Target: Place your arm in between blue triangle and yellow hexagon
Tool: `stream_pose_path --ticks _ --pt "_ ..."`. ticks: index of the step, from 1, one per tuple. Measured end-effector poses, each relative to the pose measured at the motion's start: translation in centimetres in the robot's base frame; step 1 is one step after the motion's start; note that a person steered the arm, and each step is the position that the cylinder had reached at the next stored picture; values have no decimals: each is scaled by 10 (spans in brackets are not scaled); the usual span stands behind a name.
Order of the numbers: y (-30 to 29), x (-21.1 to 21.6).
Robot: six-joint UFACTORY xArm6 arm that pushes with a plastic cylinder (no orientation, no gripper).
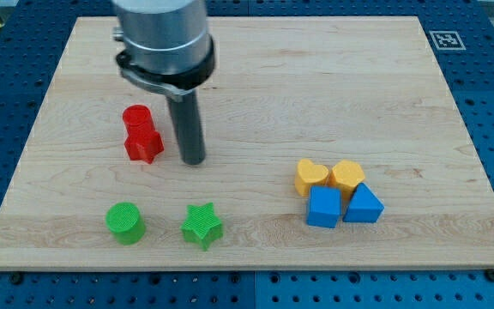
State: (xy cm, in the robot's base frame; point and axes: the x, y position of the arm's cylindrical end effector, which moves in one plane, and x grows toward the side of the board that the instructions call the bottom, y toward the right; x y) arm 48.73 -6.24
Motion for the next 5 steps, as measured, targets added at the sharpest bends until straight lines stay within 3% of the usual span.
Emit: stream_pose_path --ticks 5 --pt "224 3"
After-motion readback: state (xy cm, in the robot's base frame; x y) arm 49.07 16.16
